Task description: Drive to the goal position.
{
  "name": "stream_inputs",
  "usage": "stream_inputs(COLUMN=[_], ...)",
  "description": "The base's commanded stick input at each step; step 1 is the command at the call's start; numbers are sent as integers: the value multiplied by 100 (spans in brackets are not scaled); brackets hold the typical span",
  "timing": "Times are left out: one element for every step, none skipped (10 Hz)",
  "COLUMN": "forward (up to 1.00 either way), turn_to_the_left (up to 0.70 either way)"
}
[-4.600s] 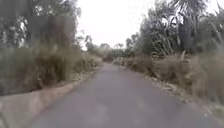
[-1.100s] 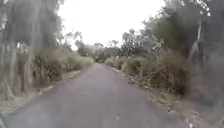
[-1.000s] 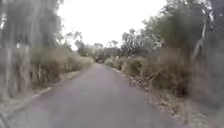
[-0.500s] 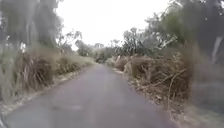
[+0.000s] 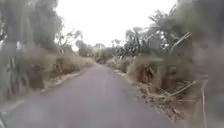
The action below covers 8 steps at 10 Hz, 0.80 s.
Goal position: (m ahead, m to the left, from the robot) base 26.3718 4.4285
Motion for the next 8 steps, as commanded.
stream_inputs(forward=[100, 100, 100, 100, 100, 100, 100, 100], turn_to_the_left=[0, 0, 0, 0, 0, 0, 0, 0])
